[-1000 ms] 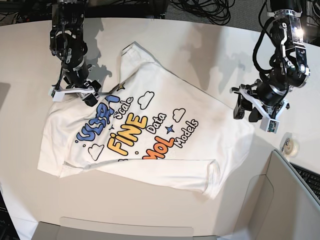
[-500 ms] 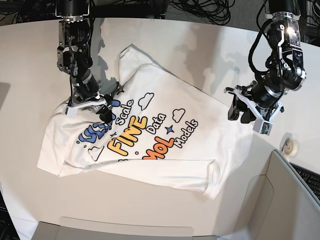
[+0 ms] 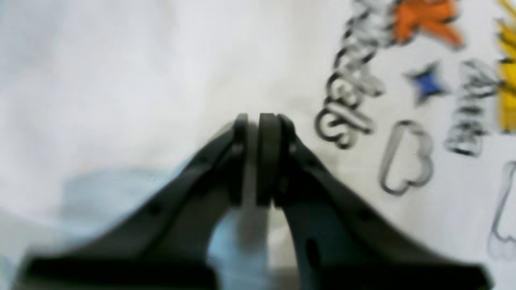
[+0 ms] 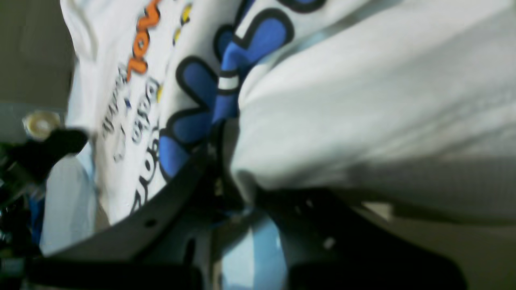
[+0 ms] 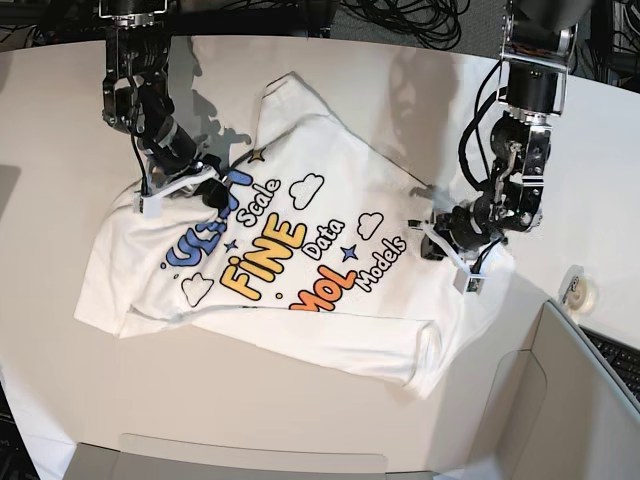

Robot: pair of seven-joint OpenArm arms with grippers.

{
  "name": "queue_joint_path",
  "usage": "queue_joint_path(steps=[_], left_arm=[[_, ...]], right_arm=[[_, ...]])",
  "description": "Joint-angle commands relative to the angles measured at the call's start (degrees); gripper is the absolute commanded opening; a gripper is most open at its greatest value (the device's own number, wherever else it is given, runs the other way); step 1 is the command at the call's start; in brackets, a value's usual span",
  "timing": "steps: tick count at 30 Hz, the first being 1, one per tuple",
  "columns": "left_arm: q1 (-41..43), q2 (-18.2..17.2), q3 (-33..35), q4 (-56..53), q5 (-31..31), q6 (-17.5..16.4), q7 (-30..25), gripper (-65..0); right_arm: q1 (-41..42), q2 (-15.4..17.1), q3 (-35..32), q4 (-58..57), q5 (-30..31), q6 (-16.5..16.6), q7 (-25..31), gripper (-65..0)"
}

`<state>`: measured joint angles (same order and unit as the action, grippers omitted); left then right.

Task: Layout the t-shirt on the table in an organized manner, then fold the t-shirt properly
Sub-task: 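Pull the grasped edge outward with the right gripper to smooth the shirt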

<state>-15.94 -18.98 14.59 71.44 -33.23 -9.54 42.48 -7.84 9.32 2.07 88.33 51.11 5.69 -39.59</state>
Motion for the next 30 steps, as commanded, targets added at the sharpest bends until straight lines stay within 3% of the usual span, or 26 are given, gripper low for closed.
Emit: queue_joint_path(steps=[1, 4, 9, 14, 17, 25, 30], left_arm=[[-1.8, -0.4, 1.3, -2.6, 2.9, 0.7, 1.2, -59.7], [-1.7, -0.3, 4.6, -8.2, 9.6, 0.7, -2.2, -59.9], [1.3, -0.7, 4.9, -7.7, 15.7, 0.7, -3.1, -59.9], [3.0, -0.8, 4.9, -6.1, 17.8, 0.8, -2.9, -59.8], [3.2, -0.8, 4.9, -6.3, 17.8, 0.8, -2.9, -59.8], [3.3, -0.8, 5.1, -6.4, 17.8, 0.8, -2.7, -59.7], [3.3, -0.7, 5.2, -6.4, 17.8, 0.8, -2.7, -59.7]], right_arm=[[-0.6, 1.6, 0.3, 2.2, 0.4, -1.1, -2.0, -64.2], [-1.4, 7.1, 0.4, 7.9, 0.7, -1.3, -6.3, -64.3], [-1.4, 16.0, 1.3, 15.2, 2.7, -0.9, -15.0, -64.2], [-1.2, 20.4, 11.2, 16.4, 15.5, -0.9, -24.1, -64.1], [-2.1, 24.5, 15.2, 16.3, 20.5, -0.9, -25.5, -64.1], [-9.6, 30.1, 26.7, 16.4, 20.9, -0.9, -25.7, -63.0], [-14.7, 32.3, 29.9, 16.4, 20.8, -1.0, -25.7, -48.6]])
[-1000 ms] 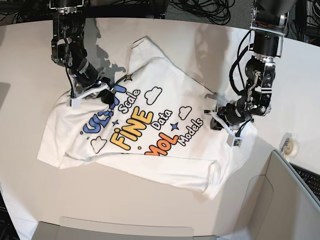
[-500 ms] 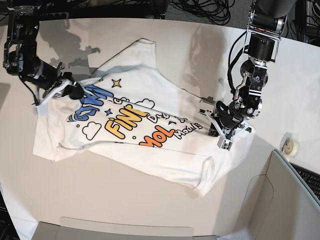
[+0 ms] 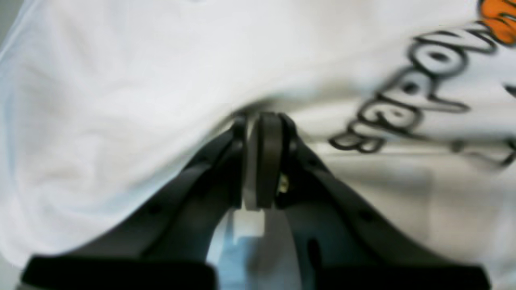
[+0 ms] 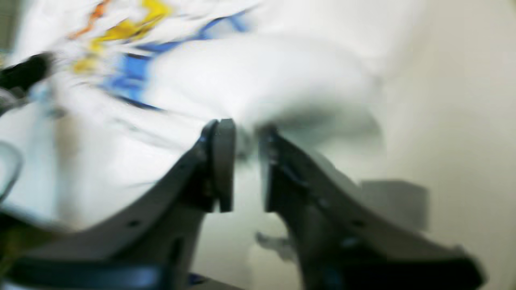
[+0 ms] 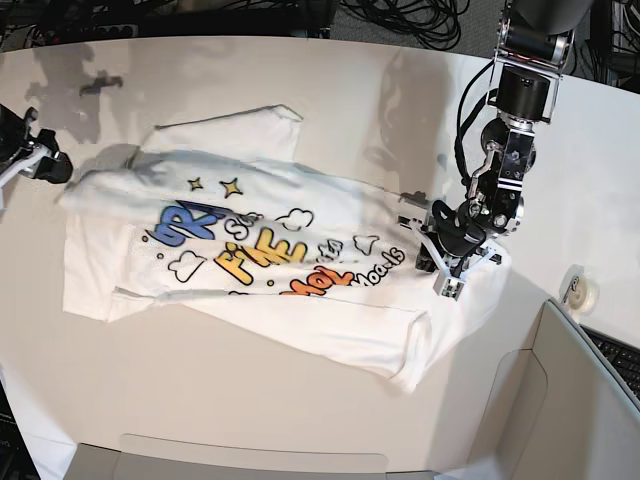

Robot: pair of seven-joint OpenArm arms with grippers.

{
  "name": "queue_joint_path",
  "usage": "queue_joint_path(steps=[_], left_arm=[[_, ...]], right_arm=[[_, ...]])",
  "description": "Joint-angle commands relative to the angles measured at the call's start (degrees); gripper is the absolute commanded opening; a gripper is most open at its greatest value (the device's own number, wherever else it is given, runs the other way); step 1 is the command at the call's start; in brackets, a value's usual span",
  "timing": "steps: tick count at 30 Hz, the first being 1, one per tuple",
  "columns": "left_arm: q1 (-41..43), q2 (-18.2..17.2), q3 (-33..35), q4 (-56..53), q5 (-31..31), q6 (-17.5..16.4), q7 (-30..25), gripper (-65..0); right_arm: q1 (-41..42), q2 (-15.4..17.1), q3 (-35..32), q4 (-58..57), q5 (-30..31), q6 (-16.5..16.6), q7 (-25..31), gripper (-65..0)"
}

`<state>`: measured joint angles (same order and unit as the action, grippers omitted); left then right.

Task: Layout the t-shirt on the table in an organized manner, then fold the t-shirt properly
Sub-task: 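Pull the grasped edge outward with the right gripper to smooth the shirt, then lower the right gripper onto the shirt's collar edge and grasp it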

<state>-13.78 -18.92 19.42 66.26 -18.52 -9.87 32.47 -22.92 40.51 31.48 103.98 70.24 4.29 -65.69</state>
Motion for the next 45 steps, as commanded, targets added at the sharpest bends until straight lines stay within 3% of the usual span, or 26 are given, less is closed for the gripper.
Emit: queue_joint_path(steps=[1, 3, 7, 13, 18, 22, 26, 29, 34, 40, 45], left_arm=[[1.3, -0.7, 0.4, -1.2, 3.1, 1.1, 7.3, -59.7], [2.0, -0.7, 0.4, -1.2, 3.1, 1.1, 7.4, -59.7], [2.3, -0.7, 0.4, -1.0, 3.1, 1.1, 7.4, -59.7], [2.3, -0.6, 0.4, -1.0, 3.1, 1.1, 7.4, -59.6], [2.3, 0.1, 0.5, -1.0, 3.1, 1.1, 7.4, -59.8], [3.5, 0.1, 0.5, -0.9, 3.1, 1.1, 7.4, -60.0], [3.9, 0.2, 0.5, -0.6, 3.1, 1.1, 7.4, -60.0], [4.0, 0.4, 0.5, 0.2, 3.1, 1.1, 7.4, -60.0], [4.0, 0.2, 0.5, 0.2, 3.1, 1.1, 7.4, -60.0], [4.0, 0.2, 0.5, 0.2, 3.1, 1.1, 7.4, -60.0], [4.0, 0.1, 0.3, 0.3, 3.1, 1.1, 7.4, -60.0]], right_arm=[[-0.5, 1.2, 1.1, 0.8, 1.7, 0.4, 0.3, -45.8], [-1.7, 1.3, 2.0, 0.8, 1.7, 0.4, -0.6, -41.5], [-2.4, 0.4, 8.4, 0.9, 1.7, 0.4, -6.6, -40.6], [-1.6, -6.1, 16.2, 7.6, 1.8, 0.5, -8.5, -40.4], [1.1, -14.0, 1.7, 13.4, 1.3, 0.5, -8.6, -40.3], [1.3, -18.6, -11.6, 13.5, -6.2, 0.5, -8.1, -41.5], [3.4, -22.0, -20.3, 13.4, -17.6, 0.5, -7.0, -53.6], [5.3, -22.8, -26.6, 13.3, -26.2, 0.5, -4.1, -60.1], [7.0, -22.9, -34.3, 12.8, -35.8, 0.3, 0.2, -60.3], [6.7, -22.9, -35.3, 7.4, -45.9, 0.3, 2.6, -60.3], [2.6, -22.2, -34.9, 7.1, -48.7, 0.3, 2.5, -60.3]])
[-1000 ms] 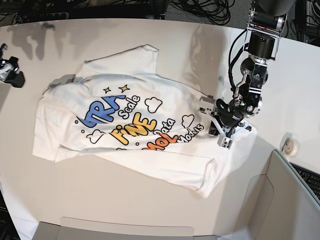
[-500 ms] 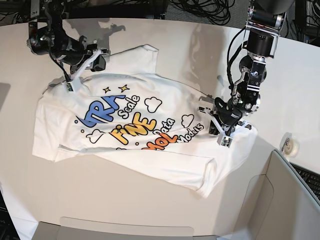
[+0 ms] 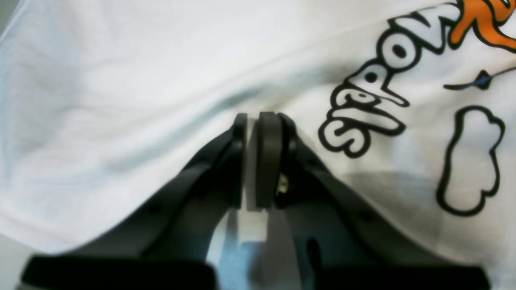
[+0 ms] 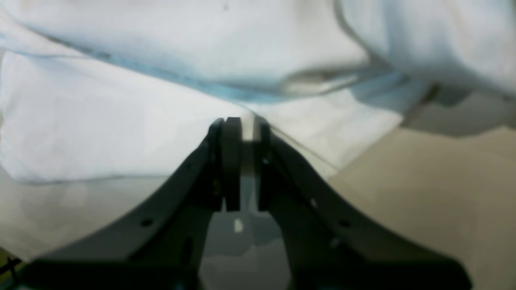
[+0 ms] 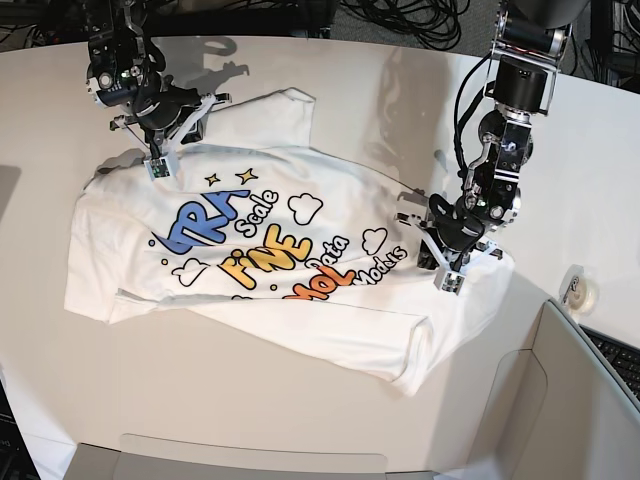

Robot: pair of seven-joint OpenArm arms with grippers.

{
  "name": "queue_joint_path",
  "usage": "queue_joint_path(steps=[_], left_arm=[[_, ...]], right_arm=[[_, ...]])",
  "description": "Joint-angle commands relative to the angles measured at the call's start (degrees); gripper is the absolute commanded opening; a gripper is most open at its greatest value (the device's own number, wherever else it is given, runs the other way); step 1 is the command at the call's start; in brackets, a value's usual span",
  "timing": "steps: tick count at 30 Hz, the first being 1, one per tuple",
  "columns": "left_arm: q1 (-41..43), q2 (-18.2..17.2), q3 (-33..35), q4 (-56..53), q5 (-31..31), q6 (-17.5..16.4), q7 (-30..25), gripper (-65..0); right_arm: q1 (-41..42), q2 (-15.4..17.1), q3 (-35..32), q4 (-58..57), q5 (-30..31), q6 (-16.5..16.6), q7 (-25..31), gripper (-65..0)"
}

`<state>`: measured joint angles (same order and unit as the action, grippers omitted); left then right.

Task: Layout the t-shirt on the table in an organized manner, then fold the t-shirt properly
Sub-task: 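Lower the right gripper onto the shirt's collar edge and grasp it, then drag the collar edge and side edge outward with right and left grippers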

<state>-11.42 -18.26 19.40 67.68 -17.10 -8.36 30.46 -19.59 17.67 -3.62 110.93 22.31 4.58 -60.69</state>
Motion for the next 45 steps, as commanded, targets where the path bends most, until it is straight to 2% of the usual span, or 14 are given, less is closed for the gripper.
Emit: queue_joint_path(steps=[1, 7, 13, 18, 21, 25, 28, 31, 36, 39, 43, 45], left_arm=[[1.6, -0.5, 0.3, -1.1, 1.7, -0.4, 9.4, -60.0], [1.6, -0.3, 0.3, -1.1, 1.6, -0.4, 9.4, -59.9], [1.6, -0.3, 0.3, -1.1, 1.6, -0.4, 9.4, -59.9], [1.5, -0.3, 0.3, -1.1, 1.6, -0.4, 9.4, -59.8], [1.4, -0.3, 0.3, -1.1, 1.6, -0.4, 9.4, -59.8], [1.2, -0.4, 0.3, -1.1, 1.6, -0.4, 9.5, -59.8], [1.1, -0.4, 0.1, -0.9, 1.6, -0.4, 9.5, -59.8], [1.4, -0.6, -0.3, 2.3, 1.5, -0.4, 9.5, -59.9], [8.4, 0.0, -12.0, 21.3, 1.3, -0.4, 10.3, -59.6], [9.4, 0.9, -15.2, 30.1, 1.5, -0.5, 12.7, -59.6], [8.1, 0.6, -16.7, 30.8, 1.6, -0.5, 13.0, -59.6], [5.5, 0.6, -17.1, 28.8, 1.6, -0.5, 13.0, -59.6]], right_arm=[[-1.7, 0.9, 0.2, 0.2, -0.7, 0.0, -2.6, -60.3], [-8.6, 1.9, 0.1, 0.8, -0.6, 0.1, -2.5, -60.4], [-15.9, 2.0, 0.2, 6.6, -0.6, 0.1, -2.9, -60.4], [-19.0, 3.0, -0.2, 6.6, 0.7, 0.1, -2.9, -60.4], [-19.1, 3.5, 0.3, 6.7, 7.1, 0.0, -2.9, -60.4], [-18.0, 5.5, 0.4, 6.7, 20.6, -0.1, -2.5, -60.4], [-16.3, 5.8, 0.4, 6.7, 30.9, -0.2, -2.7, -60.4], [-14.4, 5.8, 0.4, 6.7, 36.7, -0.3, -2.7, -60.4], [-11.9, 5.4, 0.4, 6.7, 39.6, -0.3, -2.7, -60.4], [-10.4, 4.7, 0.4, 6.7, 40.8, -0.3, -2.6, -60.4], [-6.8, 0.9, 0.4, 6.6, 38.2, -0.4, -2.6, -60.4], [-5.3, -1.9, 0.4, 6.6, 34.2, -0.4, -2.6, -60.4]])
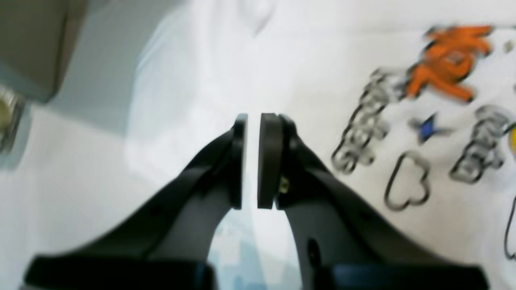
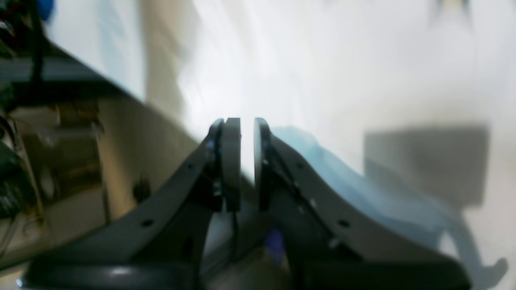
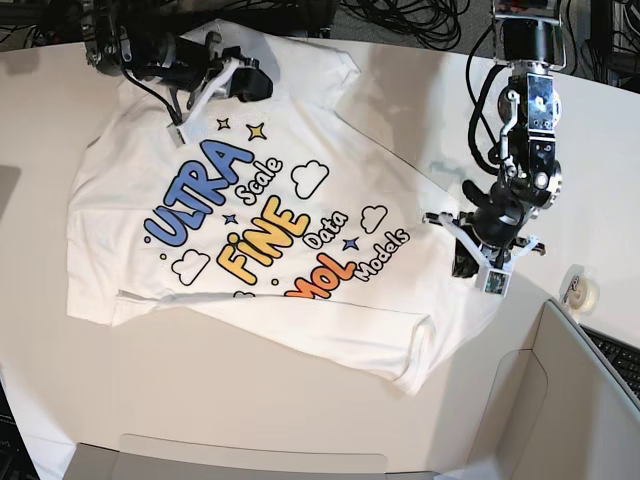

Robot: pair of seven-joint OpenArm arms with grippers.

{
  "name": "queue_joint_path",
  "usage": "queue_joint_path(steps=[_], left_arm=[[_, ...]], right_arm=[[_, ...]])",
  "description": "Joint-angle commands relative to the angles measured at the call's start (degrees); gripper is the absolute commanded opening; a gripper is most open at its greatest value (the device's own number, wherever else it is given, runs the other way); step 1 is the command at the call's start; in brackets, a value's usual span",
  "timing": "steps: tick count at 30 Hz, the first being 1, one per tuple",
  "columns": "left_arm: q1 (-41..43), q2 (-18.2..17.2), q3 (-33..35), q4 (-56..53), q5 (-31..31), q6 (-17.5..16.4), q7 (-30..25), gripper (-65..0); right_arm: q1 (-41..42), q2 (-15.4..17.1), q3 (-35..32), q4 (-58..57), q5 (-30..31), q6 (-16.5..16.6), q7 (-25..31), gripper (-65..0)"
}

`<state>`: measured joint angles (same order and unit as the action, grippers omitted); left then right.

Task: Layout the t-shirt on the table in an organized manner, then fold the t-shirt properly
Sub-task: 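Drag the collar edge and side edge outward with right and left grippers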

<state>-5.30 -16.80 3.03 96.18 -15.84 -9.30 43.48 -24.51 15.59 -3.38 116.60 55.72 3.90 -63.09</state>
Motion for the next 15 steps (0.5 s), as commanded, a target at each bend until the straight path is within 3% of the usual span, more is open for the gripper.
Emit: queue_joint_path(steps=[1, 8, 13, 15], left_arm=[[-1.6, -0.8, -0.7, -0.9, 0.3, 0.5, -0.1, -59.6], [-13.7, -0.8, -0.2, -16.2, 0.3, 0.5, -1.2, -59.6], [-18.7, -0.8, -0.1, -26.0, 0.3, 0.5, -6.3, -59.6], [-18.8, -0.9, -0.1, -26.9, 0.3, 0.5, -7.1, -59.6]], right_arm=[[0.2, -1.0, 0.2, 0.7, -2.0, 0.3, -0.1, -60.4], [1.5, -12.5, -0.4, 0.6, -27.1, 0.3, -0.4, -60.4], [-2.6, -12.7, 0.1, 0.5, -28.0, 0.4, -0.3, -60.4], [-4.6, -11.3, 0.1, 0.5, -28.0, 0.4, -0.1, -60.4]])
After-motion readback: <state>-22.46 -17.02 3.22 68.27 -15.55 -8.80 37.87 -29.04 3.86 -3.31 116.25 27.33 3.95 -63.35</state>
